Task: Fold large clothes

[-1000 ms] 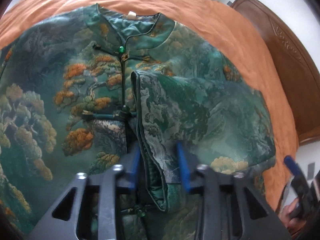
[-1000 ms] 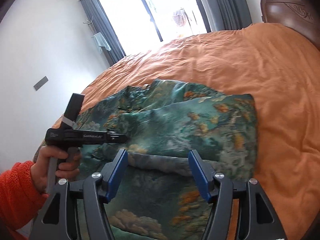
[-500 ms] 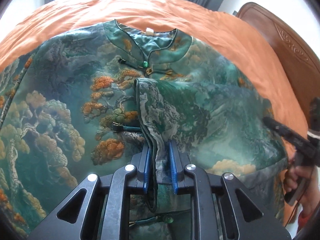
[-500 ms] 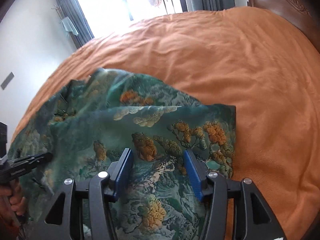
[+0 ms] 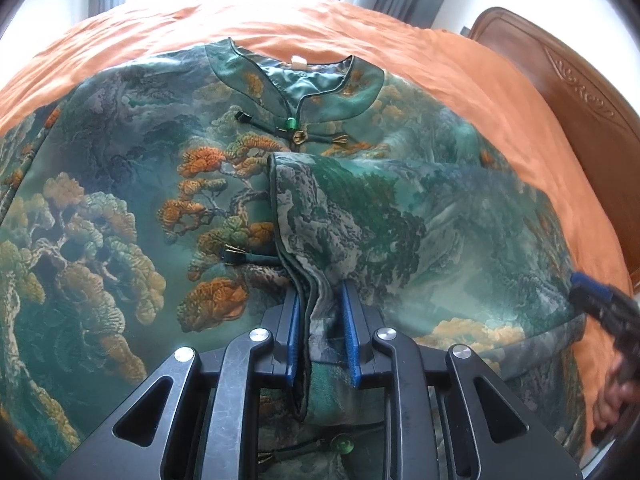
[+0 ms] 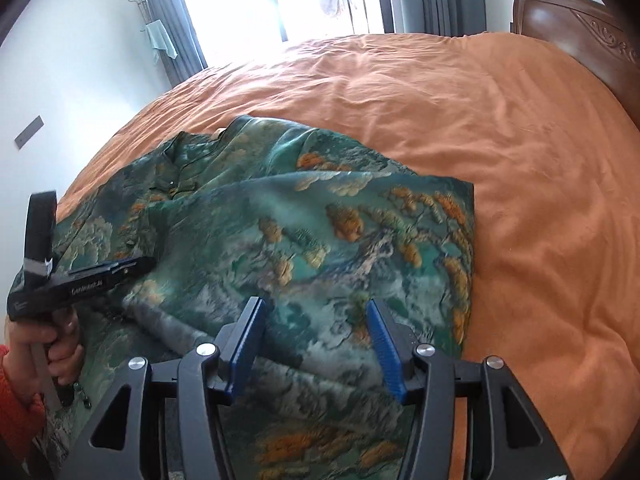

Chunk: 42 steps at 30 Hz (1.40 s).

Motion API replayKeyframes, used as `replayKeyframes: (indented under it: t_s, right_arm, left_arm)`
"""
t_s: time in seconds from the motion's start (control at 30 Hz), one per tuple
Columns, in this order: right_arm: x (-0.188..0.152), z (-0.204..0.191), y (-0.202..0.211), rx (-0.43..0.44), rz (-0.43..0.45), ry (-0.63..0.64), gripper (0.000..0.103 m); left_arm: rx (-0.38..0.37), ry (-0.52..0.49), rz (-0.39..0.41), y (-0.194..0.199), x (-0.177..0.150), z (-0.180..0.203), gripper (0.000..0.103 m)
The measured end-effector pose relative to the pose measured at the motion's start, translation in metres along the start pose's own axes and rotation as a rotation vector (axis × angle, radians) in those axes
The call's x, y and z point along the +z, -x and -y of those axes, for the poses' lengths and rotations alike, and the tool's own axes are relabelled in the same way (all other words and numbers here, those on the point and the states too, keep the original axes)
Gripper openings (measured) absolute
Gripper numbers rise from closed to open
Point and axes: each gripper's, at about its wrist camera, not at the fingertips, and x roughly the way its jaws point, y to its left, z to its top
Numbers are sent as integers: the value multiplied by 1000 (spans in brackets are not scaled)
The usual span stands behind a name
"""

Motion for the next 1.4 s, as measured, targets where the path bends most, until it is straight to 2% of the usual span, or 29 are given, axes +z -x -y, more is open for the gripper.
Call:
replayKeyframes:
  t_s: [0.17,0.33,0.37,0.4,0.43,0.5,0.67,0.83,0.97,1.03,1.13,1.23,1.33,1.4]
  right_arm:
    - [-9,-7,-33,-48,-75,33,54]
    - [-5,-17,-38,-104,-73,80,54]
    - [-7,-18,-35,-110,-64,83,54]
    - [-7,-19,-27,-112,-49,79,54]
    - [-9,-19,-19,-112,-35,70,56]
    - [-15,-19,-3,-112,-21,56,62]
    - [-44,-22,47,-94,-6,68,65]
    - [-79,-34,97,-30,21,38,65]
    - [-107,-60,119,4,42,52,65]
    - [-118,-75,123,28,39,55,65]
    - [-128,-98,122,76,20,55,65]
    - [-134,-121,120,94,9,90,65]
    - [-135,-143,124,106,8,140,65]
    - [-136,-156,128,108,14,175,65]
  left_arm:
    - [19,-10,-6,1,-1,0,21]
    - [62,-49,3,2,1,9,23]
    - [76,-57,9,3,2,12,26]
    - [96,-67,19,8,1,14,40]
    - [118,-79,34,14,-1,17,60]
    - [153,-113,69,31,-9,22,76]
    - [203,-186,54,73,-34,12,80]
    - [269,-182,53,124,-69,-30,89]
    - [328,-71,54,162,-90,-92,90]
    - [356,24,55,177,-96,-131,90]
    - [345,256,67,201,-108,-203,90]
    - [322,501,141,225,-120,-273,90]
    - [307,666,189,235,-126,-330,91]
    - [331,763,202,235,-130,-364,91]
